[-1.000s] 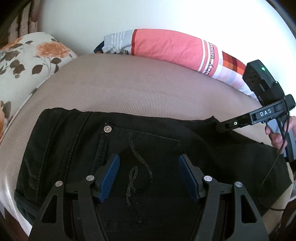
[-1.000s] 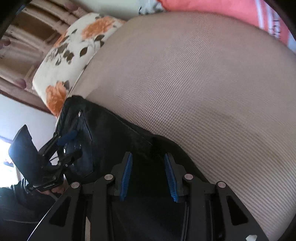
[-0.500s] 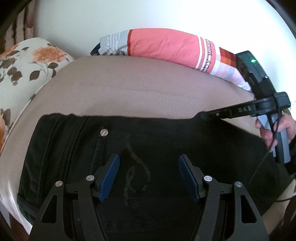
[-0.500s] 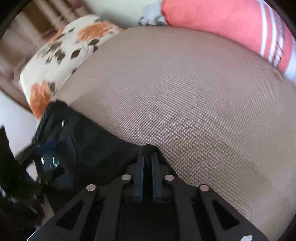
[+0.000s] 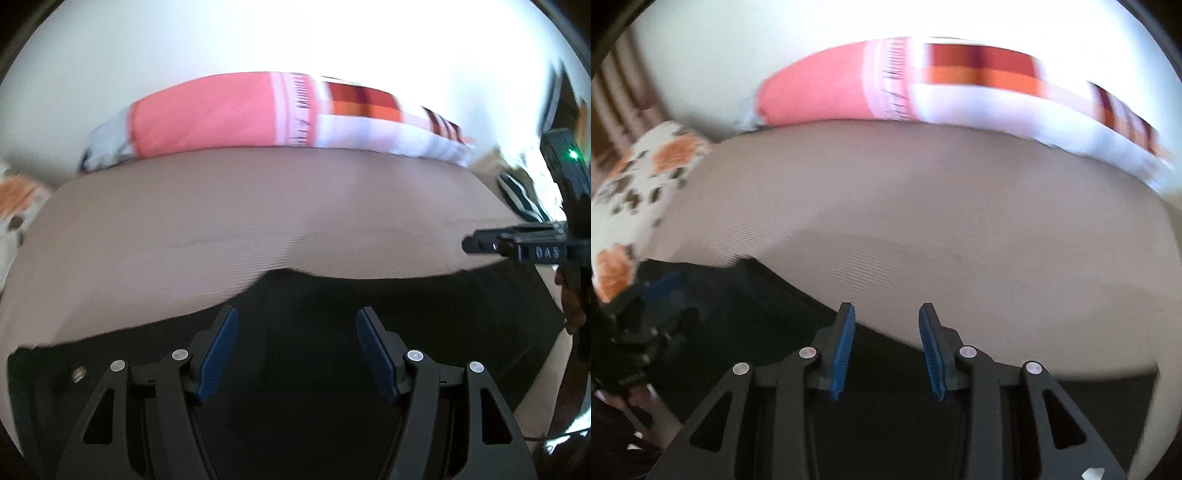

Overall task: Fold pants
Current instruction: 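Smooth the folded jeans flat with both tools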

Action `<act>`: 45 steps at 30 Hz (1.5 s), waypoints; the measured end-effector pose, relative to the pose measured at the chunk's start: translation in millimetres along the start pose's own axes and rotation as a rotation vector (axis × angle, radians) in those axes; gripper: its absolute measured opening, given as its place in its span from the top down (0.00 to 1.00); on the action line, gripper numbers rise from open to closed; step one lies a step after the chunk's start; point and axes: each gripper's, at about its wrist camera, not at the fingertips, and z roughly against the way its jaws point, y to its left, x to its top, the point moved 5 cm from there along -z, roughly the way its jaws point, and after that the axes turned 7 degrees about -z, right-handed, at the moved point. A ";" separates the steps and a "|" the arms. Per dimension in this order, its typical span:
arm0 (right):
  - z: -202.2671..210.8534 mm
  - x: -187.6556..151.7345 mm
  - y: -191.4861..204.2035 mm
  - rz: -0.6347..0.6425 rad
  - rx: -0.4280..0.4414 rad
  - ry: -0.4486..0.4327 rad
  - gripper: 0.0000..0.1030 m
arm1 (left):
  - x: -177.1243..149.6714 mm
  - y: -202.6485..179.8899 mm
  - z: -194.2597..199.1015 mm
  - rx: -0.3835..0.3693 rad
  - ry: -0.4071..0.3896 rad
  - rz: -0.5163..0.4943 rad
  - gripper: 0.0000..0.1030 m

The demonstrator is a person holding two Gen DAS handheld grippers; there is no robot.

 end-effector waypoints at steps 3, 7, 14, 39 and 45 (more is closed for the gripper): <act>-3.1 -21.1 -16.0 -0.049 -0.022 0.025 0.66 | 4.3 -16.5 -21.1 -0.026 0.029 -0.050 0.36; -16.8 -32.9 -21.6 -0.058 -0.040 0.042 0.66 | 6.3 -17.3 -48.1 -0.058 0.084 -0.041 0.41; -38.1 -32.4 -21.0 -0.046 -0.093 0.001 0.67 | 8.1 -13.1 -78.4 -0.059 0.142 -0.036 0.49; -16.6 -36.6 -36.0 -0.111 0.058 -0.047 0.56 | -41.6 -8.3 -35.3 0.024 0.119 0.093 0.49; 22.7 -42.4 -72.3 -0.163 0.104 -0.099 0.55 | -41.8 -13.5 -38.6 0.067 0.112 0.105 0.43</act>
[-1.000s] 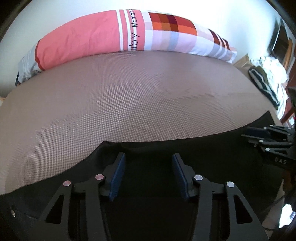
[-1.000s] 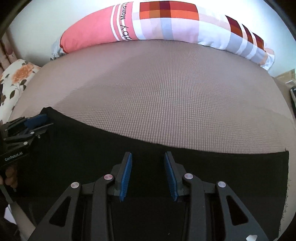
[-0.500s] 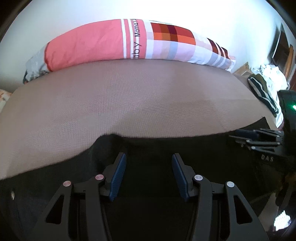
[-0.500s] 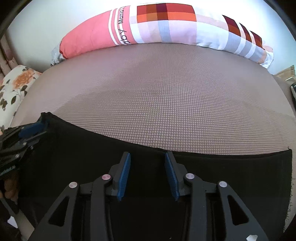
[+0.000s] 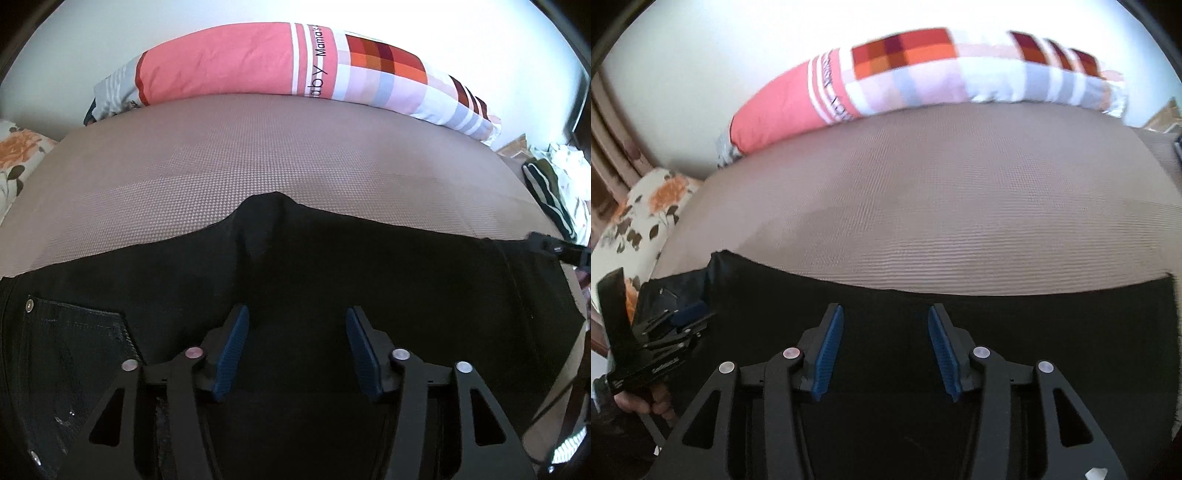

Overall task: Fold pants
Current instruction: 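Smooth the folded jeans flat with both tools, then grasp the leg hem corner of the black jeans with the right tool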

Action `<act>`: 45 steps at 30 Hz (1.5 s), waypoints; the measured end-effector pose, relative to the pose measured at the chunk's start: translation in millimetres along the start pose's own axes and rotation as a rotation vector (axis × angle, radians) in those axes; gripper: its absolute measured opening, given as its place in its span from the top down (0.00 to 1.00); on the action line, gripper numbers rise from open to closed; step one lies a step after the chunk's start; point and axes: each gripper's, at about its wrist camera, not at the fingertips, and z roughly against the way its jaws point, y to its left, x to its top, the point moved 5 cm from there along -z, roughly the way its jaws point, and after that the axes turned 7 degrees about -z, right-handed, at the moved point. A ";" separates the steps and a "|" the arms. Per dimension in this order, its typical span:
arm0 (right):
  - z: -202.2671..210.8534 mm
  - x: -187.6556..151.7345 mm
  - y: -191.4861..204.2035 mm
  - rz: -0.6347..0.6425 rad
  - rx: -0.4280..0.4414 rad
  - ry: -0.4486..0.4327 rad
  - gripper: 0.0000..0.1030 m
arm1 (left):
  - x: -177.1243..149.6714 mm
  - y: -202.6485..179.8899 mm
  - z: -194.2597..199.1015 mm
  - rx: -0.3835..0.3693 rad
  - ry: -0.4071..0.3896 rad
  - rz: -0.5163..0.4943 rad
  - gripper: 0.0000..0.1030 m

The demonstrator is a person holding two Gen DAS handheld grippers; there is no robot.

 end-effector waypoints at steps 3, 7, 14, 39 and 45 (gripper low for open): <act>21.3 0.0 -29.5 -0.058 0.042 0.019 0.54 | -0.9 -5.2 -2.2 0.033 -0.009 -0.024 0.38; 49.0 -0.1 -91.8 -0.145 0.032 0.035 0.51 | -1.0 -8.7 -5.5 0.036 -0.018 -0.014 0.29; 76.3 4.6 -204.8 -0.326 -0.053 0.040 0.50 | -2.8 -14.1 -8.5 0.037 -0.028 -0.039 0.22; 32.1 6.2 -273.2 -0.346 0.323 0.239 0.89 | -3.1 -22.1 -12.6 0.015 -0.026 -0.082 0.07; 25.6 10.5 -264.5 -0.324 0.316 0.218 0.92 | -3.1 -21.7 -12.8 0.016 -0.026 -0.082 0.07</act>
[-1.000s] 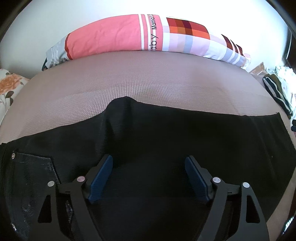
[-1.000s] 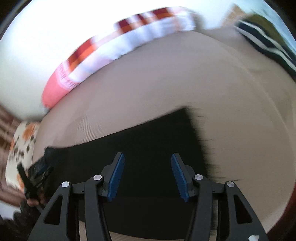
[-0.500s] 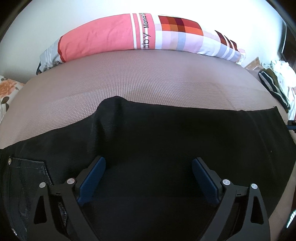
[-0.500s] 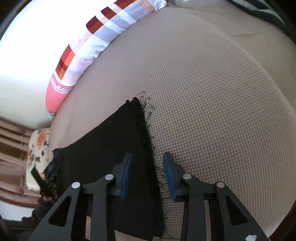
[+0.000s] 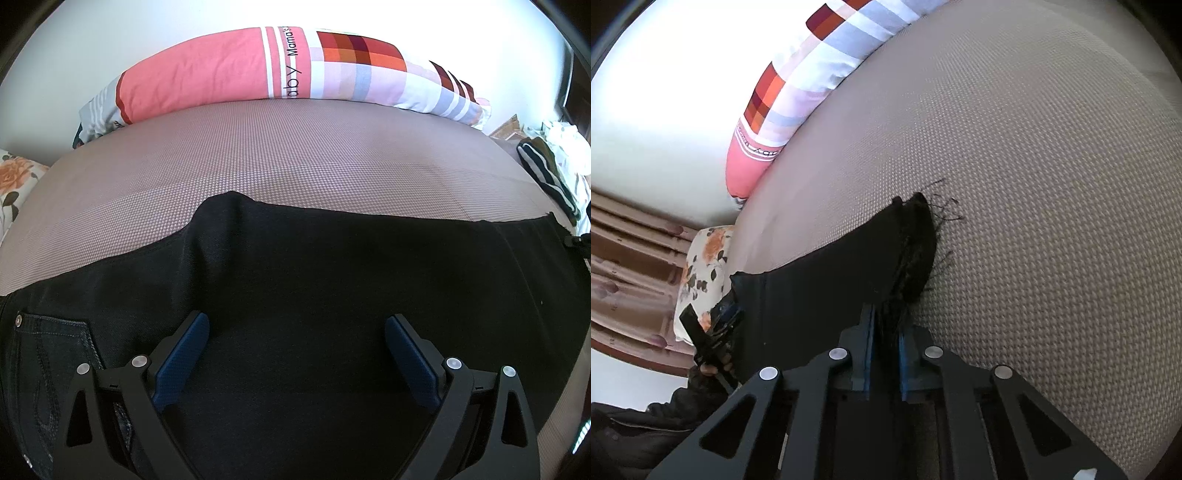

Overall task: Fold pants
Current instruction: 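Grasp the leg hem corner of the black jeans with the right tool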

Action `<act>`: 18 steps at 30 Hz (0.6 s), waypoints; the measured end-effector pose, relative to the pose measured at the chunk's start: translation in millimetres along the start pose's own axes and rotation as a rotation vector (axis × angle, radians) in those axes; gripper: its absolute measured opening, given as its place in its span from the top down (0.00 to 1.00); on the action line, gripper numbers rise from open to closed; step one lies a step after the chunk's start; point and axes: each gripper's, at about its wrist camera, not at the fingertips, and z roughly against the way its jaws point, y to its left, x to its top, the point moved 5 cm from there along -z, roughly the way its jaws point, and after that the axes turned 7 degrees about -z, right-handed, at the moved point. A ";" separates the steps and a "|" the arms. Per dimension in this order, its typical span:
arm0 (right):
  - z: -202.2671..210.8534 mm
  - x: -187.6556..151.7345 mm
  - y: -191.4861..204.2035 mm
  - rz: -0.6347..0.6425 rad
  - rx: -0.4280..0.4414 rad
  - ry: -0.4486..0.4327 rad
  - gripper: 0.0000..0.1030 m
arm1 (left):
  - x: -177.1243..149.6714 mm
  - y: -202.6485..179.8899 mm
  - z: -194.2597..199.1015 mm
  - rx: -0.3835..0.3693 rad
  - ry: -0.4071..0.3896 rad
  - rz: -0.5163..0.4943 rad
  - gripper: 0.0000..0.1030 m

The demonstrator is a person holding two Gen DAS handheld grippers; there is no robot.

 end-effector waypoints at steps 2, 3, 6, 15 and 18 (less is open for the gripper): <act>0.0 -1.6 2.5 0.002 -0.023 -0.021 0.93 | 0.5 0.0 -0.2 0.000 0.000 -0.001 0.07; 0.0 -2.4 4.0 0.001 -0.038 -0.033 0.93 | 0.5 0.0 -0.2 0.000 0.000 -0.001 0.07; 0.8 -5.2 7.2 -0.019 -0.080 -0.065 0.93 | 0.5 0.0 -0.2 0.000 0.000 -0.002 0.07; 10.6 -17.3 33.1 -0.053 -0.115 -0.143 0.93 | 0.6 0.9 -0.5 0.002 0.000 -0.002 0.07; 10.9 -23.3 48.6 -0.050 -0.096 -0.148 0.93 | 0.3 0.6 -0.4 0.000 -0.001 -0.002 0.07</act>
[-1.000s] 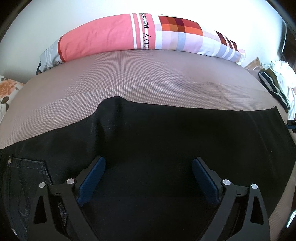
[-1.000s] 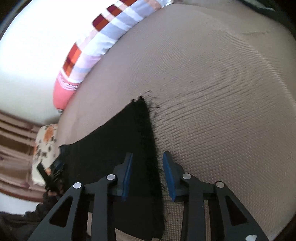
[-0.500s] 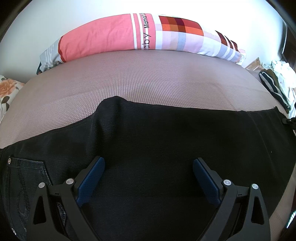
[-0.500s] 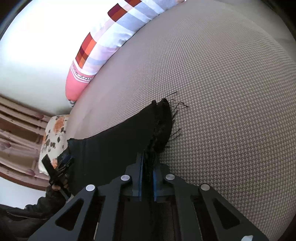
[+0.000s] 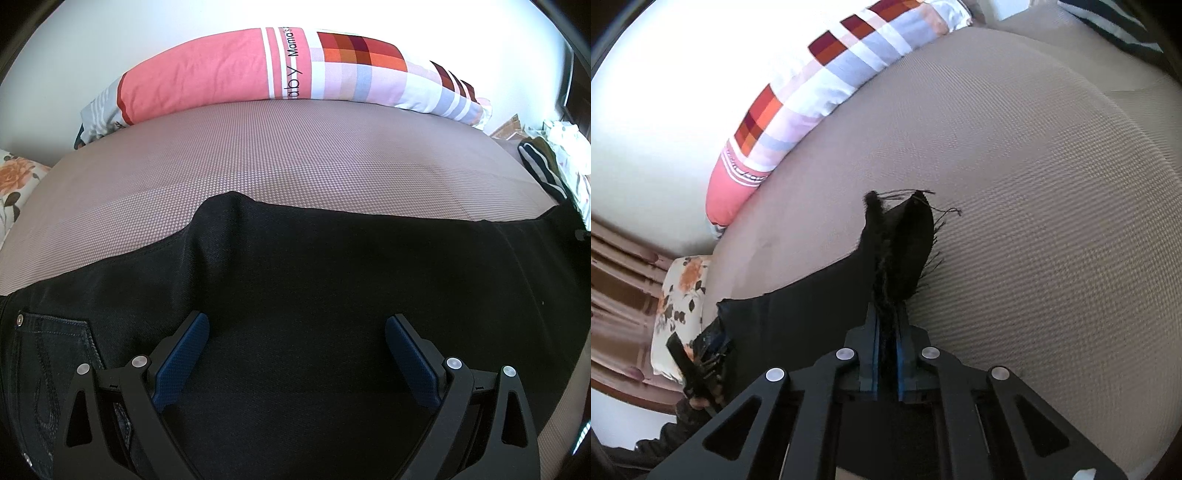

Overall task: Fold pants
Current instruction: 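Grasp the leg hem corner of the black jeans with the right tool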

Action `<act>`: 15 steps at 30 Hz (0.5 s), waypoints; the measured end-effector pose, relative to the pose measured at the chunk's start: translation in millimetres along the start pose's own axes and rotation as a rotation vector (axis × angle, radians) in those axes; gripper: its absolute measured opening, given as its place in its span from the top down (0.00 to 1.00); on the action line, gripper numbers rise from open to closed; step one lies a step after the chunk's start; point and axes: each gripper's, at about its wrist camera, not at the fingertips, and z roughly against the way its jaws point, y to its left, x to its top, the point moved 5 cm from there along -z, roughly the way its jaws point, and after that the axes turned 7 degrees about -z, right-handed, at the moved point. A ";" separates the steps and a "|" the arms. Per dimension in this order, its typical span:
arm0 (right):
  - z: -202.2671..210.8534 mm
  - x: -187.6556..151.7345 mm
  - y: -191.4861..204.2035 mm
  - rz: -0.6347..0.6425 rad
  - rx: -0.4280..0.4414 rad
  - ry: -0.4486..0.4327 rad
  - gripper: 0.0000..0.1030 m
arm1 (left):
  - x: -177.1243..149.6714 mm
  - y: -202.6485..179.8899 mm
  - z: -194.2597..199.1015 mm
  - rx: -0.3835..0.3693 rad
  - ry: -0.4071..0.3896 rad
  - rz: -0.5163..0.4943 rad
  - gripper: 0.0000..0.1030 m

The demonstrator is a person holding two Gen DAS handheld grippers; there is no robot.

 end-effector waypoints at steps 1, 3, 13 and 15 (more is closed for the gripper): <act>0.3 -2.1 5.1 0.004 0.013 0.001 0.93 | 0.1 0.0 -0.3 0.002 0.000 0.001 0.07; 0.8 -7.2 19.8 0.019 0.042 -0.001 0.93 | 0.0 0.6 0.2 0.006 -0.001 0.001 0.07; -25.6 -26.6 94.4 0.058 0.043 0.014 0.93 | -3.4 1.4 10.1 0.052 -0.007 0.023 0.07; -33.7 -29.7 108.7 0.066 0.044 0.028 0.93 | -5.2 3.0 19.0 0.035 -0.031 0.049 0.07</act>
